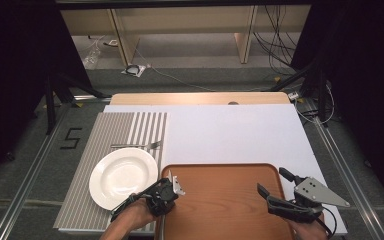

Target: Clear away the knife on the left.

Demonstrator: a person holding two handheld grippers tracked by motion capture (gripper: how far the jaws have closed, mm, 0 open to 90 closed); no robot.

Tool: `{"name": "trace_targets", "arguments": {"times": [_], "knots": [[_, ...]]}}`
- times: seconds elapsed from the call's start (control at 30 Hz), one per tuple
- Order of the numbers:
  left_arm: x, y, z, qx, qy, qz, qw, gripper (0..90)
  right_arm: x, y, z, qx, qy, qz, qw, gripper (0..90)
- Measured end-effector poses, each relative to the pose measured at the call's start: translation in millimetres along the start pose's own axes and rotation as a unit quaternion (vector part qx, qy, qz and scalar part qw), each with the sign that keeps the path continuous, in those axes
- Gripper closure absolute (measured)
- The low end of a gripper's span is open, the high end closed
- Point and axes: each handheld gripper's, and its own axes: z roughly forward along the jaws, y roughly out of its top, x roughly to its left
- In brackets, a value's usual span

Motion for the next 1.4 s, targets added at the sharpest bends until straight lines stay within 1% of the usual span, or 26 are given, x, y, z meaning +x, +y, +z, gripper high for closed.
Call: {"name": "trace_targets", "arguments": {"times": [0.23, 0.4, 0.47, 0.5, 0.6, 0.67, 0.7, 0.8, 0.83, 0.9, 0.97, 1.03, 1.2, 1.37, 1.4], "knots": [[3.4, -2.2, -0.7, 0.004, -0.003, -0.008, 1.0, 89.2, 0.1, 0.0, -0.2, 0.0, 0.0, 0.002, 1.0, 17.6], [4.1, -2.8, -1.0, 0.003, -0.005, -0.009, 0.9999, 88.9, 0.0, 0.1, -0.3, -0.001, 0.0, 0.002, 1.0, 17.6], [4.4, -2.8, -1.5, -0.001, -0.015, -0.014, 0.9998, 84.2, 0.1, 0.1, -0.3, -0.001, 0.001, 0.002, 1.0, 17.7], [4.3, -2.6, -2.2, -0.006, -0.021, -0.018, 0.9996, 83.4, 0.1, 0.1, -0.3, -0.001, 0.001, 0.002, 1.0, 17.7], [3.7, -1.0, -6.1, -0.024, -0.025, -0.016, 0.9993, 77.3, 0.0, 0.2, -0.3, -0.001, 0.001, 0.002, 1.0, 17.7], [3.9, 0.4, -8.8, -0.039, -0.036, -0.025, 0.9983, 68.4, 0.0, 0.1, -0.2, -0.001, 0.001, 0.002, 1.0, 17.7], [3.8, 1.0, -9.6, -0.045, -0.036, -0.028, 0.9979, 62.6, 0.1, 0.2, -0.2, -0.001, 0.001, 0.001, 1.0, 17.7], [4.2, 2.0, -12.0, -0.057, -0.037, -0.036, 0.997, 52.1, 0.1, 0.2, -0.3, -0.001, 0.001, 0.001, 1.0, 17.7], [4.0, 2.0, -13.1, -0.065, -0.037, -0.036, 0.9965, 50.5, 0.0, 0.2, -0.3, -0.001, 0.001, 0.001, 1.0, 17.7], [3.5, 2.8, -15.6, -0.071, -0.031, -0.037, 0.9963, 49.2, -0.2, 0.1, -0.2, -0.002, 0.001, 0.001, 1.0, 17.7], [3.3, 4.0, -18.4, -0.079, -0.022, -0.044, 0.9957, 43.4, -0.6, 0.0, -0.3, -0.001, 0.001, 0.0, 1.0, 17.7], [4.4, 4.9, -20.3, -0.084, -0.021, -0.049, 0.995, 37.4, -0.9, 0.0, -0.4, 0.0, 0.001, 0.0, 1.0, 17.7], [8.6, 5.1, -24.5, -0.096, -0.016, -0.064, 0.9932, 29.2, -1.8, -0.5, 0.1, 0.001, 0.001, 0.003, 1.0, 17.7], [15.2, 4.1, -29.7, -0.109, -0.005, -0.08, 0.9908, 23.9, -2.5, -1.1, 0.3, 0.0, 0.001, 0.005, 1.0, 17.7], [16.8, 3.8, -30.6, -0.113, -0.002, -0.087, 0.9898, 23.1, -2.9, -1.1, 0.0, 0.001, 0.0, 0.005, 1.0, 17.7]]}}
